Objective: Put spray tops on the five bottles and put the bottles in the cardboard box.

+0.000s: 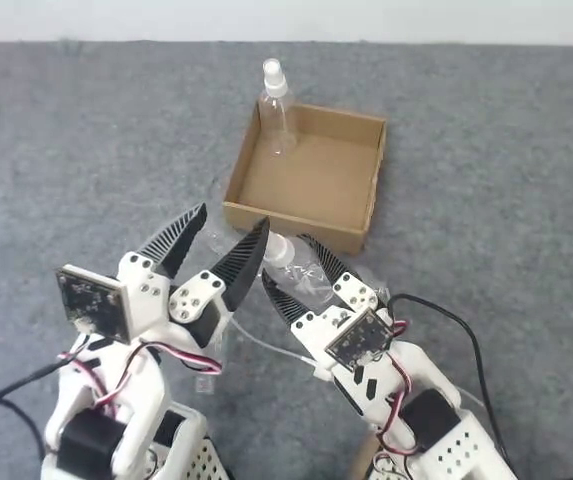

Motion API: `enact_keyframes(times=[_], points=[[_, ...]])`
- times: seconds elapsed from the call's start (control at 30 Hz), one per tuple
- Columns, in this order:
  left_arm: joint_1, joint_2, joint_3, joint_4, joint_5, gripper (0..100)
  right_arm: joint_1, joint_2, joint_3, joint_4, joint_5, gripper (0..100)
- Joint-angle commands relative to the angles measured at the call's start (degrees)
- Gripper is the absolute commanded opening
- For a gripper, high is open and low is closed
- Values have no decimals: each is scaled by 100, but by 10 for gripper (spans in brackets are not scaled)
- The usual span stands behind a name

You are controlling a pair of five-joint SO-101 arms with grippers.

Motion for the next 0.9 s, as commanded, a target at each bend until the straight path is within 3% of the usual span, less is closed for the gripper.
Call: enact_keyframes(times=[0.0,0.1,0.43,0.87], points=[[26,-9,-418,202,-62,232,57,-224,114,13,35,7],[18,-9,-418,193,-62,232,57,-215,114,13,35,7],[-1143,-9,-646,167,466,232,57,-215,114,13,35,7],[-1187,0,171,-290,651,228,48,-224,114,13,35,7]])
